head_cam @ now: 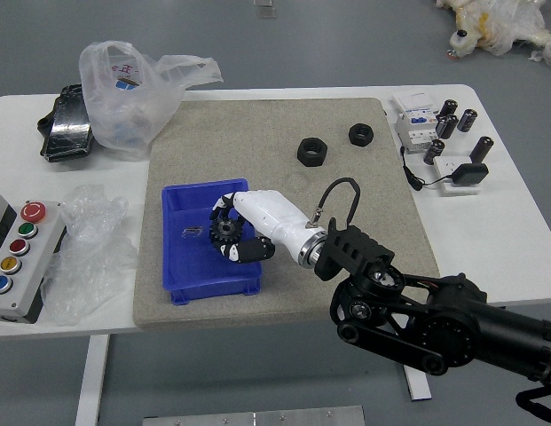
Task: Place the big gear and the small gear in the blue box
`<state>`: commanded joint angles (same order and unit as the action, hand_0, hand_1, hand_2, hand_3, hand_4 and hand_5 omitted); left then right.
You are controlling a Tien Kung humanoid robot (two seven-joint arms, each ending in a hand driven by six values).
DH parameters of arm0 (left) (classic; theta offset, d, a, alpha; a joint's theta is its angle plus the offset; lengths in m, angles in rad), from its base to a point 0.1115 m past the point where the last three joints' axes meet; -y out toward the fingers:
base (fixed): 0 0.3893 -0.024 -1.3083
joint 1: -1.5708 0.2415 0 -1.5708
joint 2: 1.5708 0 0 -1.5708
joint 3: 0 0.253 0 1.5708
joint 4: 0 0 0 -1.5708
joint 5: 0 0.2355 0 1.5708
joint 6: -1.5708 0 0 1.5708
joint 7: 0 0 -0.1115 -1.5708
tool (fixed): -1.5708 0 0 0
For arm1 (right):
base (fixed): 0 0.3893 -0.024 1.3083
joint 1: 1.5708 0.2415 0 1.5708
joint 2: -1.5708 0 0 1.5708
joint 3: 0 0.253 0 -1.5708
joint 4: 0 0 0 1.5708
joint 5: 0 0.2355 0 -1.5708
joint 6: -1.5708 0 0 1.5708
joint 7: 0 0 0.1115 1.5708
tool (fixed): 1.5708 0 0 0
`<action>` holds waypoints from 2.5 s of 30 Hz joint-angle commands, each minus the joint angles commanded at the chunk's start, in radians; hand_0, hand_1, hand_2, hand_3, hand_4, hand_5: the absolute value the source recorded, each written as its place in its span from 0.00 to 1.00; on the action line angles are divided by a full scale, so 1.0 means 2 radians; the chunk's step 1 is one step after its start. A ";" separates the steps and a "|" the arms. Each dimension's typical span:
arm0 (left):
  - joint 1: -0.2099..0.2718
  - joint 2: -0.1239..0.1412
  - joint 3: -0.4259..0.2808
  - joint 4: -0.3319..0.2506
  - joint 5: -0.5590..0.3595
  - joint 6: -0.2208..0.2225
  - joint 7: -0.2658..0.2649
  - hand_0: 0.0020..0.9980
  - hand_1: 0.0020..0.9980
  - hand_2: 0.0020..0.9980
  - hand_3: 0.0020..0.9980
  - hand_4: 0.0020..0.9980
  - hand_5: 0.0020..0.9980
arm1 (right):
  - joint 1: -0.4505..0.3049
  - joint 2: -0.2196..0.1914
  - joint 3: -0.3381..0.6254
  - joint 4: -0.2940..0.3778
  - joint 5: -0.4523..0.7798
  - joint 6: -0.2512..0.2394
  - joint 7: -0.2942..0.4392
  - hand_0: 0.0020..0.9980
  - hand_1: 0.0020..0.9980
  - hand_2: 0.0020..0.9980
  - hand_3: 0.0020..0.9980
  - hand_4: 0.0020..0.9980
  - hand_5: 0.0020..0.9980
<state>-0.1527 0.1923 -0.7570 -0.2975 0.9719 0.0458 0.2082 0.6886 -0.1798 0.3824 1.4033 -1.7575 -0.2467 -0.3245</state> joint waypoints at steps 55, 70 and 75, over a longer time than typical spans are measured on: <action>0.003 0.000 -0.002 0.002 -0.001 0.002 -0.003 0.65 0.54 0.54 0.65 0.66 0.16 | -0.198 -0.073 0.120 0.016 0.150 -0.084 0.103 0.39 0.61 0.75 0.73 0.64 0.04; 0.002 -0.001 0.001 0.001 -0.005 0.002 -0.004 0.64 0.54 0.54 0.65 0.66 0.16 | -0.193 -0.077 0.112 0.018 0.139 -0.069 0.087 0.39 0.62 0.75 0.74 0.68 0.06; 0.002 -0.002 0.002 0.001 -0.005 0.002 -0.004 0.64 0.54 0.54 0.65 0.66 0.16 | -0.191 -0.079 0.116 0.016 0.121 -0.064 0.076 0.39 0.62 0.76 0.76 0.74 0.10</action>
<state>-0.1482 0.1888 -0.7526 -0.2960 0.9613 0.0500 0.2008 0.3073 -0.3377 0.6136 1.4362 -1.5151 -0.3751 -0.1721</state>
